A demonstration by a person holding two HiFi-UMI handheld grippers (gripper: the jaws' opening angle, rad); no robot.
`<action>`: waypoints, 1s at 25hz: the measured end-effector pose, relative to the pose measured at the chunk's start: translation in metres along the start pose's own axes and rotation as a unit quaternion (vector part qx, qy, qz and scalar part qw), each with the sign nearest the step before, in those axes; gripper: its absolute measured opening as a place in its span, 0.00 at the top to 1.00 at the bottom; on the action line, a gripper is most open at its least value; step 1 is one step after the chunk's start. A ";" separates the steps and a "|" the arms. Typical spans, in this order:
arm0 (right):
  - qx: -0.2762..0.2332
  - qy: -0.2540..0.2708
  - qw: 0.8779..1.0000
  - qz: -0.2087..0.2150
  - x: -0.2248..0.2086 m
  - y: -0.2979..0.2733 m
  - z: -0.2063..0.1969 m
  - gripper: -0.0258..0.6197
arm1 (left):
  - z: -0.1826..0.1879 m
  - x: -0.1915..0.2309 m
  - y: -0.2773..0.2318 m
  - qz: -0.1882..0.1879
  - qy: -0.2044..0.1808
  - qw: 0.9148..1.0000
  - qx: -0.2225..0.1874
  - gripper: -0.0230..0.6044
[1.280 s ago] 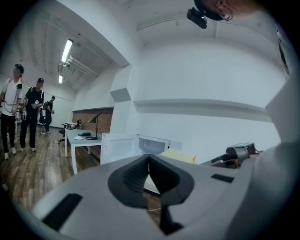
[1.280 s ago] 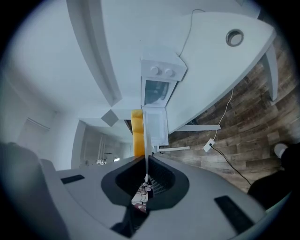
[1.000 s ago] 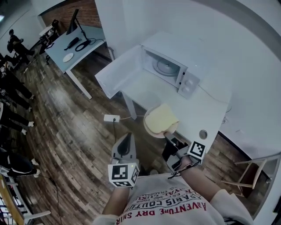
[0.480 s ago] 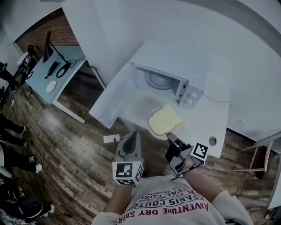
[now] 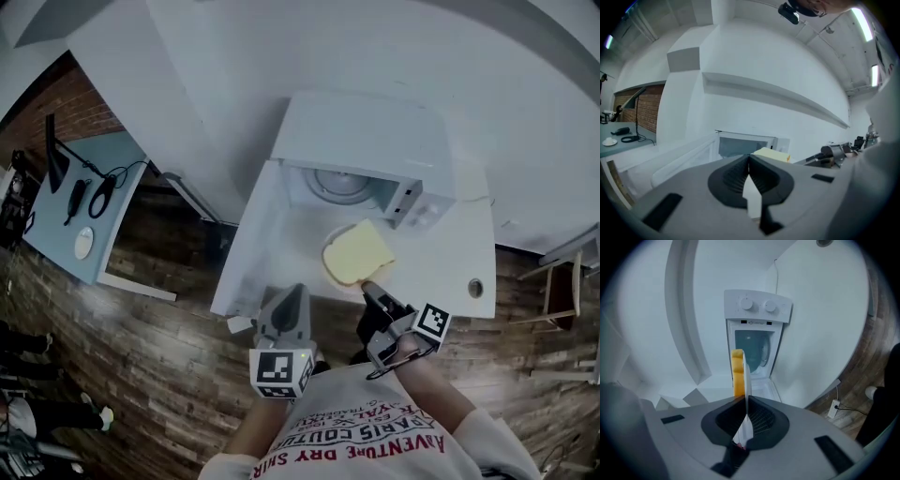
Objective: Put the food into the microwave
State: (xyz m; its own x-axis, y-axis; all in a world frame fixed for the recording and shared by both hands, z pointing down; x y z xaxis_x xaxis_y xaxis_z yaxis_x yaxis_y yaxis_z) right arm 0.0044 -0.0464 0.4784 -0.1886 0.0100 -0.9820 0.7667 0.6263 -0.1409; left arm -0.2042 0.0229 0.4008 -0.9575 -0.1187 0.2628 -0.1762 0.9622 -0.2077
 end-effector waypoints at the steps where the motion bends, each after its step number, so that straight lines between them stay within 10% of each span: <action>1: -0.005 -0.002 1.000 -0.003 0.000 -0.005 0.000 0.93 | 0.000 0.005 -0.006 -0.006 0.003 1.000 0.004 0.95; 25: -0.020 0.003 0.999 -0.048 -0.029 -0.093 0.097 0.93 | 0.018 0.030 -0.158 -0.035 0.009 0.998 0.052 0.95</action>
State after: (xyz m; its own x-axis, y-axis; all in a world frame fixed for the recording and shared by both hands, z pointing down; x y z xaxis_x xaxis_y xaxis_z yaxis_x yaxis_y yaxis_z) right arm -0.0015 -0.1805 0.5079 -0.2639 -0.0457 -0.9635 0.7206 0.6547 -0.2284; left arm -0.2092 -0.1375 0.4244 -0.9379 -0.1789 0.2973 -0.2661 0.9207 -0.2854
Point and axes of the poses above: the fingertips, and each gripper's own axes: y backward along the fingers, x to its left, z out of its top, the point moved 8 cm from there along y, backward along the fingers, and after that the axes turned 10 degrees about y, right-handed, at the moved point
